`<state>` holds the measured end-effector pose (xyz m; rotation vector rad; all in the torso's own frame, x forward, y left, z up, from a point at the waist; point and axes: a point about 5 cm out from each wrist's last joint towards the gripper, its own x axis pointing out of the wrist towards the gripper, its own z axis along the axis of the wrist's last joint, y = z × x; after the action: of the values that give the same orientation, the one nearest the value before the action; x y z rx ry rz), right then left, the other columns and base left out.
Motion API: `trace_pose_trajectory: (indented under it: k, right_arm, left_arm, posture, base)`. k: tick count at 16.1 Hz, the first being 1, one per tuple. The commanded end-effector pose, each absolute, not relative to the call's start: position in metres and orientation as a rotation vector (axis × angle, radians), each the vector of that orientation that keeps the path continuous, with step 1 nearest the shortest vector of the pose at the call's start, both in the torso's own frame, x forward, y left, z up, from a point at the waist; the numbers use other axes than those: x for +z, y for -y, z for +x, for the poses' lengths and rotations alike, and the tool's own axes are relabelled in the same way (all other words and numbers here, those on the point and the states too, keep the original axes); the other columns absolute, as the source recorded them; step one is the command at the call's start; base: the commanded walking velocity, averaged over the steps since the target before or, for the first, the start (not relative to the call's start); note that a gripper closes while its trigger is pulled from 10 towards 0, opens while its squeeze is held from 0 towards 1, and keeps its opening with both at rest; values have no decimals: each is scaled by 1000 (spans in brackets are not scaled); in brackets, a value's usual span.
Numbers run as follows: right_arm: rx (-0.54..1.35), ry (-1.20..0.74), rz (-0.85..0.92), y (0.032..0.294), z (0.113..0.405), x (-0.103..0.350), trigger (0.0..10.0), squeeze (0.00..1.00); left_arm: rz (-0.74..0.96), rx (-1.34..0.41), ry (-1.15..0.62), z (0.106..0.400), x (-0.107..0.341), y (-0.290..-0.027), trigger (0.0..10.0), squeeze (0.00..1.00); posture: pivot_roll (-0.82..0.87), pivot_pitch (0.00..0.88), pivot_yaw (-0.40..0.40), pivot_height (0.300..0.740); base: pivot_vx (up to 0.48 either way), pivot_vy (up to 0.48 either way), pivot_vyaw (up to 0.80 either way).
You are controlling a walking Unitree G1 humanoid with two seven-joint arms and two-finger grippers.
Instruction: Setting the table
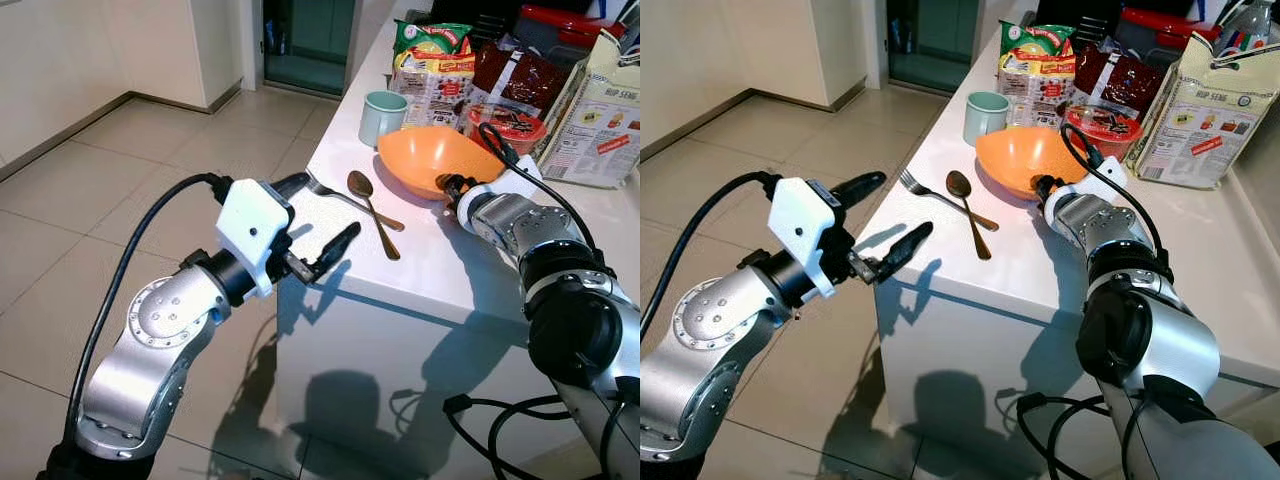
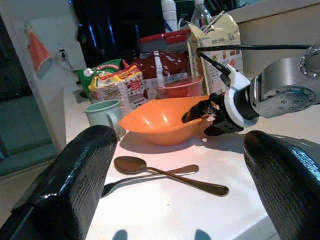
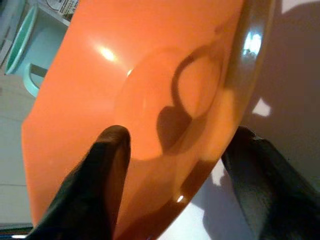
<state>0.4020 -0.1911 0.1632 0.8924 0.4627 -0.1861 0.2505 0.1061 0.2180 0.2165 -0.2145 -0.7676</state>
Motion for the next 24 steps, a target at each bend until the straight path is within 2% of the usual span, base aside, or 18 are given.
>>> trace_pose_trajectory:
  k: [1, 18, 24]
  right_arm:
    - [-187, -451, 913, 192, 404, 170, 0, 0]
    - [-197, -455, 1013, 195, 403, 171, 0, 0]
    - [-163, -395, 986, 216, 400, 189, 0, 0]
  left_arm:
    - [219, -794, 216, 248, 219, -103, 10000, 0]
    - [211, -815, 197, 247, 219, -102, 10000, 0]
    - [194, -705, 235, 255, 221, -107, 10000, 0]
  posture:
    - [116, 0, -86, 740]
    - [115, 0, -81, 740]
    - [98, 0, -71, 740]
  base:
    - [0, 0, 0]
    - [0, 0, 0]
    - [0, 0, 0]
